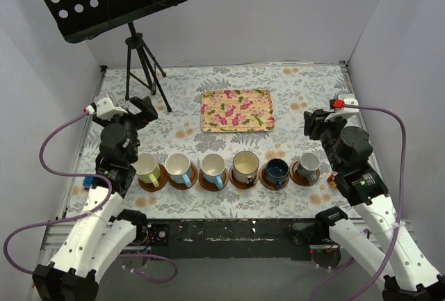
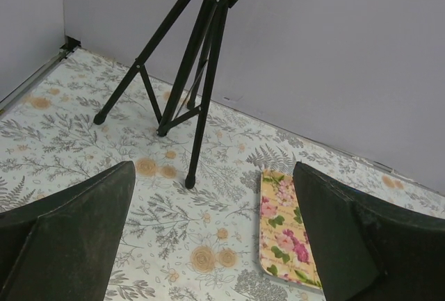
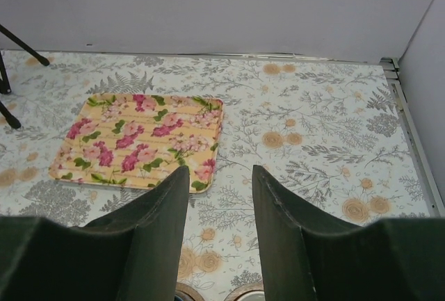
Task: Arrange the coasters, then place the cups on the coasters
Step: Reset both arms
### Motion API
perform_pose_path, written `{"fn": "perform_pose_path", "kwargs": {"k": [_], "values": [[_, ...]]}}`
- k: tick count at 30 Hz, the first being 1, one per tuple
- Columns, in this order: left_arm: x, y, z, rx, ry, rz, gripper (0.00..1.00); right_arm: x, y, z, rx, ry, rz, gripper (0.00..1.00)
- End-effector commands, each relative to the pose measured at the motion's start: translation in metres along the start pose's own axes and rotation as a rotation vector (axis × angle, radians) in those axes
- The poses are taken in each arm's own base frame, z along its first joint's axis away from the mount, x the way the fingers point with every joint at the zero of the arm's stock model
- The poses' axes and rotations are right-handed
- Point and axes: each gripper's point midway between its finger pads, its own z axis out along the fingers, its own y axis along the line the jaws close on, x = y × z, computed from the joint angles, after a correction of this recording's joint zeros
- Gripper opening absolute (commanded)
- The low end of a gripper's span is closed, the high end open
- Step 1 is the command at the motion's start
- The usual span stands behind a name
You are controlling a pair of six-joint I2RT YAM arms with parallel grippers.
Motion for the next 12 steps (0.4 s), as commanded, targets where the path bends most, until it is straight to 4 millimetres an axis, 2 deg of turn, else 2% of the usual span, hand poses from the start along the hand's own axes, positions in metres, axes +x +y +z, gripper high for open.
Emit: {"fn": "perform_pose_path", "kwargs": {"k": [1, 12], "values": [[-0.0056, 0.0044, 0.0005, -0.021, -0.029, 0.008, 0.98, -0.0166, -0.003, 0.002, 0.014, -0.078, -0.014, 0.49], [-0.0052, 0.0043, 0.0002, -0.023, -0.027, -0.009, 0.98, -0.0152, -0.0012, 0.0033, 0.006, -0.087, -0.009, 0.49]]}}
